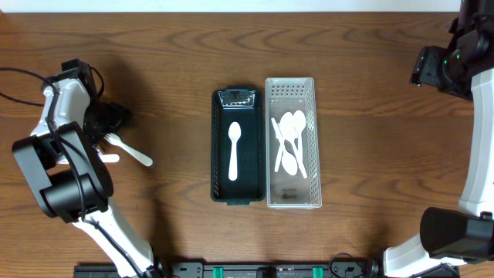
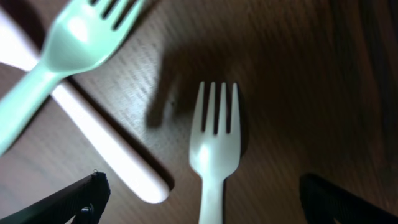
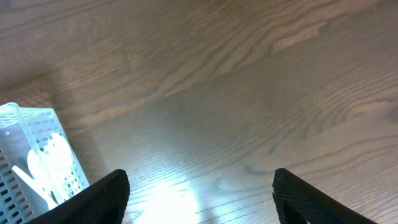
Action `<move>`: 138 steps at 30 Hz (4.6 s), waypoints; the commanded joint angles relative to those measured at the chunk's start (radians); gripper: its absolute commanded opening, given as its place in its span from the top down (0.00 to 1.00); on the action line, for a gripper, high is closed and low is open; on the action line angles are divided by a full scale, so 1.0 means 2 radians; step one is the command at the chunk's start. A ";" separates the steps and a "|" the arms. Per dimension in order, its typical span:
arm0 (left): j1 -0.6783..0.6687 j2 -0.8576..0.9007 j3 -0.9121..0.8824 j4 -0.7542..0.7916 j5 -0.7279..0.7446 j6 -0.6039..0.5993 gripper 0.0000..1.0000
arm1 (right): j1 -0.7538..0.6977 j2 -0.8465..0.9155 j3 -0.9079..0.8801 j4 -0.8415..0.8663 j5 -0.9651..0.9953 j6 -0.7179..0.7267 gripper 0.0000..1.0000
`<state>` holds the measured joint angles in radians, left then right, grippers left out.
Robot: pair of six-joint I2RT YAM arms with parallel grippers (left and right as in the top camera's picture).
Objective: Pack container
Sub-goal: 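Move the left gripper over the white forks and grasp one, then carry the fork into the green basket and release it, then lower the left gripper onto the crossed forks and grasp one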
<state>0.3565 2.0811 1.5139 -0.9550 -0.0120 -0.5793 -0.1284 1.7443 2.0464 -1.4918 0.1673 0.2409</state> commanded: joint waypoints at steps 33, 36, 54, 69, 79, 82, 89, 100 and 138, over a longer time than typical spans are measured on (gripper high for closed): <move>0.002 0.067 -0.002 0.035 0.006 0.033 0.41 | -0.003 -0.007 0.001 -0.014 0.000 0.007 0.23; 0.002 0.067 -0.002 0.035 0.006 0.033 0.45 | -0.003 -0.007 0.001 -0.017 0.000 0.008 0.23; 0.002 0.062 0.001 0.026 0.016 0.037 0.94 | -0.003 -0.007 0.001 -0.020 0.000 0.008 0.23; -0.107 -0.153 0.053 -0.067 0.028 0.059 0.94 | -0.003 -0.007 0.001 -0.012 0.000 0.008 0.23; -0.340 -0.264 0.053 -0.051 0.028 0.059 0.94 | -0.003 -0.007 0.001 -0.008 0.000 0.008 0.23; -0.385 -0.248 0.053 -0.049 0.017 0.059 0.94 | -0.003 -0.007 0.001 -0.010 0.000 0.002 0.23; -0.416 -0.169 0.053 -0.049 0.013 0.060 0.94 | -0.003 -0.007 0.001 -0.019 0.000 0.002 0.23; -0.414 -0.037 0.053 -0.046 0.014 0.061 0.73 | -0.003 -0.007 0.001 -0.023 0.000 0.002 0.23; -0.064 -0.295 -0.020 -0.132 -0.062 0.226 0.10 | -0.004 -0.007 0.001 -0.019 0.000 -0.005 0.22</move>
<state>0.1471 1.4719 1.5410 -1.2465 -0.2070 -0.1936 -0.1287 1.7443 2.0464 -1.5288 0.1654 0.2409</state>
